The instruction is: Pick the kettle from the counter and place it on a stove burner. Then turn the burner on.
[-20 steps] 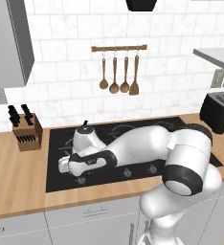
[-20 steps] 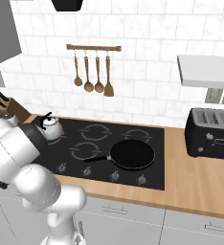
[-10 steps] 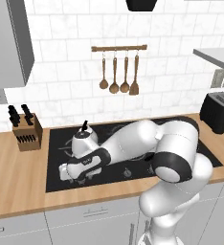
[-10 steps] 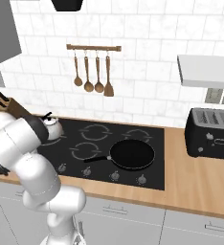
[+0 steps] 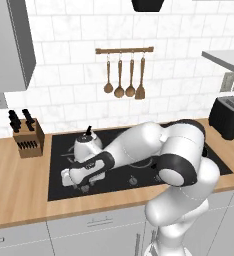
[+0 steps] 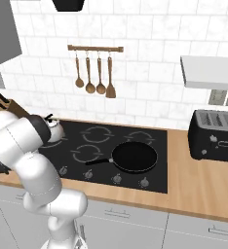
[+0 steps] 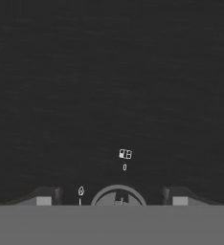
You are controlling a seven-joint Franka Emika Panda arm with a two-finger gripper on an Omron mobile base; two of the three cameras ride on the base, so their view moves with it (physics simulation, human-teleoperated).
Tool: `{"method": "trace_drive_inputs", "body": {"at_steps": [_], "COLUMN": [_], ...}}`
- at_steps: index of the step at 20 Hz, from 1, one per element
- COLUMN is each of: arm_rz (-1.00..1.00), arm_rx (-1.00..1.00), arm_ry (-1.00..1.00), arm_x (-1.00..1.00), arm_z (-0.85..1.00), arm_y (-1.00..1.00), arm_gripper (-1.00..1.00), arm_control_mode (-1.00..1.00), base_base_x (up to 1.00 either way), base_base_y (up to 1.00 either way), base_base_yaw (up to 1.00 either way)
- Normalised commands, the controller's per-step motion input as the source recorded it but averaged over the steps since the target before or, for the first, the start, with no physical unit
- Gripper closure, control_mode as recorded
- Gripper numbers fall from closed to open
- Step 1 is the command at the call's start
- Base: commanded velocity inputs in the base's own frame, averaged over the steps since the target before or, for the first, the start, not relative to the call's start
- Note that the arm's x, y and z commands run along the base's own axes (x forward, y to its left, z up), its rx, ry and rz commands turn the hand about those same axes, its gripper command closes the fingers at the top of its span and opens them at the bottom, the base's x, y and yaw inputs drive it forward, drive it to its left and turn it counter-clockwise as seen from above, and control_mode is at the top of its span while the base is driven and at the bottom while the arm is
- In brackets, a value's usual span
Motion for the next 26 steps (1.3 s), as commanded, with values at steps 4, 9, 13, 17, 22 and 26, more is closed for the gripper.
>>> {"method": "trace_drive_inputs", "body": {"at_steps": [4, 9, 13, 17, 22, 26], "arm_rz": [0.00, 0.01, 0.25, 0.45, 0.52, 0.55], "arm_rx": [0.00, 0.00, -0.02, -0.10, -0.14, -0.12], "arm_ry": [0.00, 0.00, -0.04, -0.06, -0.05, -0.03], "arm_x": [0.00, -0.18, -0.50, -0.47, -0.43, -0.36], "arm_z": [0.00, 0.00, 0.00, 0.00, 0.00, 0.00], "arm_y": [0.00, 0.00, 0.02, 0.22, 0.33, 0.26], "arm_gripper": [1.00, 1.00, 1.00, 1.00, 1.00, 1.00], "arm_control_mode": [-1.00, -1.00, -1.00, -1.00, -1.00, -1.00], "base_base_x": [0.00, 0.00, 0.00, 0.00, 0.00, 0.00], "base_base_y": [0.00, 0.00, 0.00, 0.00, 0.00, 0.00], "base_base_yaw": [0.00, 0.00, 0.00, 0.00, 0.00, 0.00]}}
